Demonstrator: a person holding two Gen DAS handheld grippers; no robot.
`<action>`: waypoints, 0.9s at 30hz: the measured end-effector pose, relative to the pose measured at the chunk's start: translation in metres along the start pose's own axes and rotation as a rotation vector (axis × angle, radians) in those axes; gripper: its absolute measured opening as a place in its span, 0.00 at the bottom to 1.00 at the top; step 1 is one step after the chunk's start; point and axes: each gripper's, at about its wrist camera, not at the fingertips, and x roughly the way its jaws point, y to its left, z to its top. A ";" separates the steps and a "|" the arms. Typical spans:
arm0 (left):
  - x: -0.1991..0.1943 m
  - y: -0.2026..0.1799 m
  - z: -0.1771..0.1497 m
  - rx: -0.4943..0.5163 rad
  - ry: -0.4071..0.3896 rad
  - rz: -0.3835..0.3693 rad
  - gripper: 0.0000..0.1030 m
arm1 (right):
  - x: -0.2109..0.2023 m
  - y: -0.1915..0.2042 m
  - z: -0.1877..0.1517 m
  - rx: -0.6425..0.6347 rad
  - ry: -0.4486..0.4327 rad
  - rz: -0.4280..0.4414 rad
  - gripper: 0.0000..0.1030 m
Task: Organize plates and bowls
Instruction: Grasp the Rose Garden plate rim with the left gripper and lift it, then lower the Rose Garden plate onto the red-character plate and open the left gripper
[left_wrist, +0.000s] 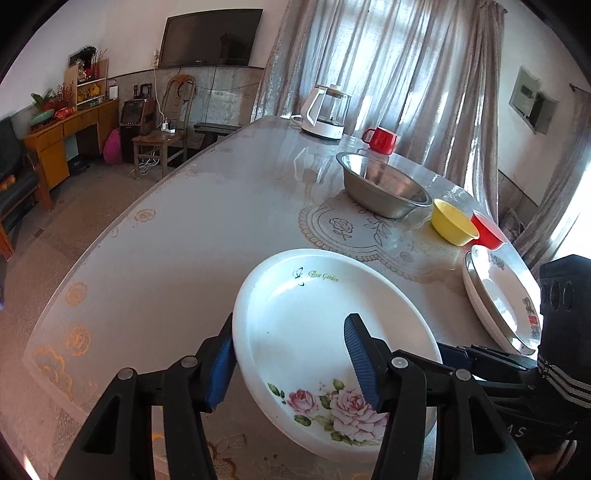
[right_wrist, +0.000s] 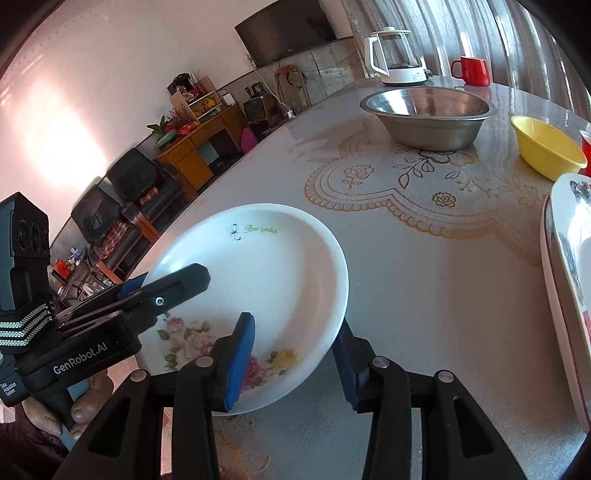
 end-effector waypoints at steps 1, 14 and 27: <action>-0.001 -0.002 0.000 0.003 -0.002 -0.002 0.55 | -0.001 -0.002 0.000 0.010 0.000 0.005 0.42; -0.004 -0.024 0.009 0.030 -0.022 -0.035 0.55 | -0.026 -0.009 0.006 0.049 -0.058 -0.002 0.42; -0.001 -0.062 0.028 0.111 -0.038 -0.099 0.55 | -0.062 -0.028 0.010 0.097 -0.149 -0.039 0.42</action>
